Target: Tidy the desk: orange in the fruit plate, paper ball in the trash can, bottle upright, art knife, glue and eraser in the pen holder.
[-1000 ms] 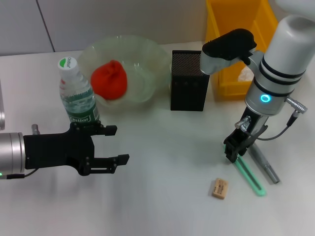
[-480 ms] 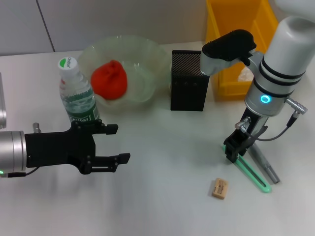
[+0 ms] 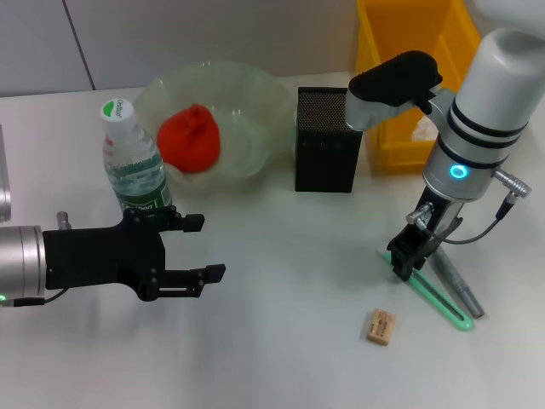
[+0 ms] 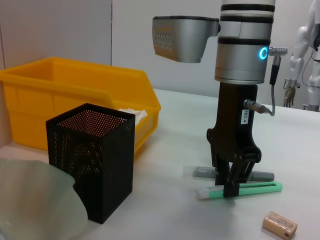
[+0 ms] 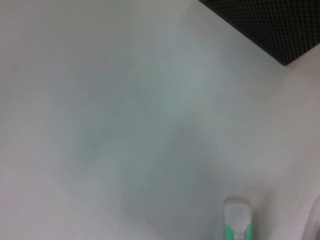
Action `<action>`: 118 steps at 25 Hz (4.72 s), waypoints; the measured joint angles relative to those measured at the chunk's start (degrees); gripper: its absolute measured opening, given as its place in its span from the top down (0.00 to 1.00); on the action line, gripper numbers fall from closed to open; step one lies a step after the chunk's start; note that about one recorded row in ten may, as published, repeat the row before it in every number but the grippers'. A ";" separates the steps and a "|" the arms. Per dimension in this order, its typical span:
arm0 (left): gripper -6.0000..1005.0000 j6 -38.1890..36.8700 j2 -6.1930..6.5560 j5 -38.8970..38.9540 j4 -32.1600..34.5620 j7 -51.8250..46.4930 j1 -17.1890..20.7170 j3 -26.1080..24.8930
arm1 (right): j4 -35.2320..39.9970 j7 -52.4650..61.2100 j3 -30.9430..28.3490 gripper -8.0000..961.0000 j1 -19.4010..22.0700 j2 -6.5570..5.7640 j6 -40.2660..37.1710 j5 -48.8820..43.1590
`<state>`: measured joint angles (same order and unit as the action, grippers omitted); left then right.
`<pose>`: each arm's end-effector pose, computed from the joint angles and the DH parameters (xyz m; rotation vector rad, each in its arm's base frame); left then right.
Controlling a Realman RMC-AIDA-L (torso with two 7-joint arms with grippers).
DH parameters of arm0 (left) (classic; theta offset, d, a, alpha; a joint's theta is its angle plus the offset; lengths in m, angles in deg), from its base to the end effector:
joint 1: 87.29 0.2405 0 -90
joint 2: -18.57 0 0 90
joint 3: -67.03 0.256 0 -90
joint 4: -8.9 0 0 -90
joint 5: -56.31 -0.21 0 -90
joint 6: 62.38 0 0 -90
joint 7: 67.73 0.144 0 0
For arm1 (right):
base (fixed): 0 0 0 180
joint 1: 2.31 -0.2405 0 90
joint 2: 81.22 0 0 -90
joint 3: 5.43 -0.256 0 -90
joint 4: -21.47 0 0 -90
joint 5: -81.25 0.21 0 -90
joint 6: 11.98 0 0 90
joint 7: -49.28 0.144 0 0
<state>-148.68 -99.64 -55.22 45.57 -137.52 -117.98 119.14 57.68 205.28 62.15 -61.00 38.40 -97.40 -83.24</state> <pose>-0.2528 0.3269 -0.0235 -2.8816 -0.3135 -0.5564 0.1984 0.3885 -0.0392 -2.3797 1.3070 -0.8960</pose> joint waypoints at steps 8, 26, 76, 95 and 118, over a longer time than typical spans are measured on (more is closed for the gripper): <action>0.20 0.07 0.00 0.00 0.05 0.11 -0.03 -0.14 | 0.00 0.00 0.19 0.82 -0.19 0.00 0.00 -0.05; 0.20 0.09 0.00 0.00 0.07 0.33 -0.14 -0.33 | -0.11 -0.01 1.66 0.71 -0.41 0.00 -0.01 0.22; 0.20 0.08 0.02 0.21 0.34 0.61 -1.42 -0.43 | 18.76 -38.54 -16.94 0.81 16.67 -1.12 -3.14 35.38; 0.20 0.09 -0.17 1.23 -0.11 0.62 -1.57 -0.52 | 3.73 -70.00 -32.43 0.81 21.62 -1.67 6.47 64.87; 0.20 0.26 -0.11 1.23 -0.19 0.69 -1.55 -0.52 | -4.67 -77.87 -27.23 0.80 18.64 -0.87 20.90 65.76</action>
<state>-148.42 -99.75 -53.99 45.37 -136.83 -119.53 118.62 53.01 127.42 34.92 -42.36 37.53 -76.50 -17.48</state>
